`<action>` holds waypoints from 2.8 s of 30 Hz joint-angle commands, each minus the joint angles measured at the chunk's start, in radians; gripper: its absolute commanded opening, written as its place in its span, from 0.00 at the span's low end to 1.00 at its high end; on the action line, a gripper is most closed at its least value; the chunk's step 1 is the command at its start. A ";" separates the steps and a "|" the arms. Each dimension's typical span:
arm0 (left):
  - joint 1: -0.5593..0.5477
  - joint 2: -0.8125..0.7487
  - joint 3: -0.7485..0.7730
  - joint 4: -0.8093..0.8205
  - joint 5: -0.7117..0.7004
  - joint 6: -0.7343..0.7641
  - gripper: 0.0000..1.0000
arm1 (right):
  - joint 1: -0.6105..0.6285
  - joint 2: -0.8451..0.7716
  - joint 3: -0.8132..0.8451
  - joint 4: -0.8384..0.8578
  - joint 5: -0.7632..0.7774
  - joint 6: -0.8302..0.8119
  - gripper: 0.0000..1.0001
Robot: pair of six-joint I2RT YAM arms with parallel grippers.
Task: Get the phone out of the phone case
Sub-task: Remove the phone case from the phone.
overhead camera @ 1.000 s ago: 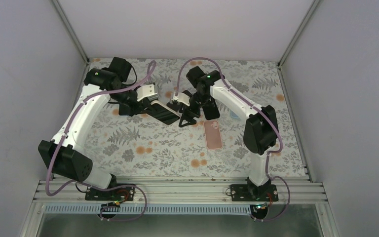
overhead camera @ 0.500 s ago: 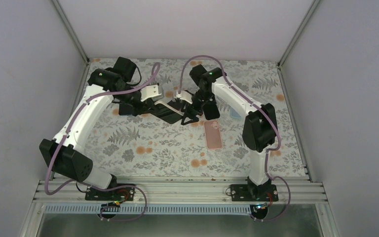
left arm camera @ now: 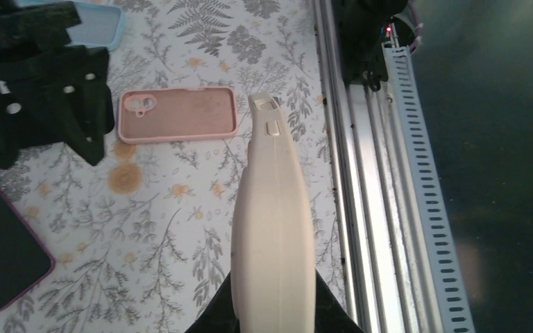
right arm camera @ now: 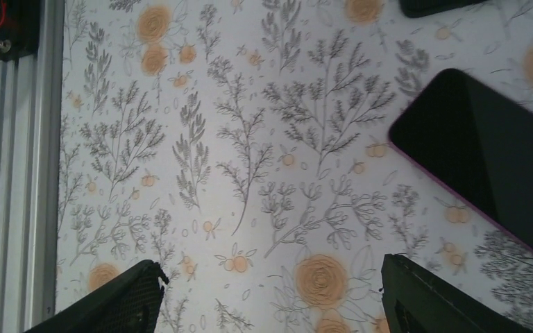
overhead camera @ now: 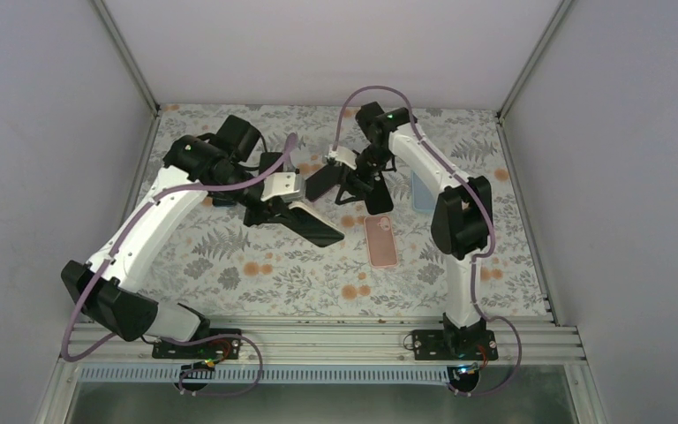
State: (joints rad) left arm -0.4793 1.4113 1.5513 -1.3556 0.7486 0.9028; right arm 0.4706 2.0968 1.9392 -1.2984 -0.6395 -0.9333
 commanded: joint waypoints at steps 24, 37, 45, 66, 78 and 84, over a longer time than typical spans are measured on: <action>0.005 0.104 0.081 0.000 0.010 -0.027 0.02 | 0.071 -0.360 -0.388 0.012 -0.085 -0.008 0.78; 0.005 0.087 0.072 -0.002 0.020 -0.030 0.02 | 0.070 -0.364 -0.416 0.065 -0.055 0.001 0.75; 0.005 0.079 0.063 -0.002 0.044 -0.026 0.02 | 0.061 -0.343 -0.381 0.095 -0.053 0.019 0.71; -0.058 0.149 0.062 -0.002 0.363 0.072 0.02 | 0.072 -0.298 -0.273 0.420 -0.113 0.288 0.82; 0.144 0.320 0.387 0.003 0.410 0.055 0.02 | 0.229 -0.330 -0.164 0.261 -0.350 0.195 0.87; 0.172 0.329 0.396 0.078 0.344 0.006 0.02 | 0.230 -0.290 -0.014 0.140 -0.470 0.174 0.41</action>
State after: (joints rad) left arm -0.3168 1.6989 1.9072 -1.6028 0.9066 0.9932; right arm 0.6006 1.8080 1.8313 -1.1404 -0.7982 -0.7387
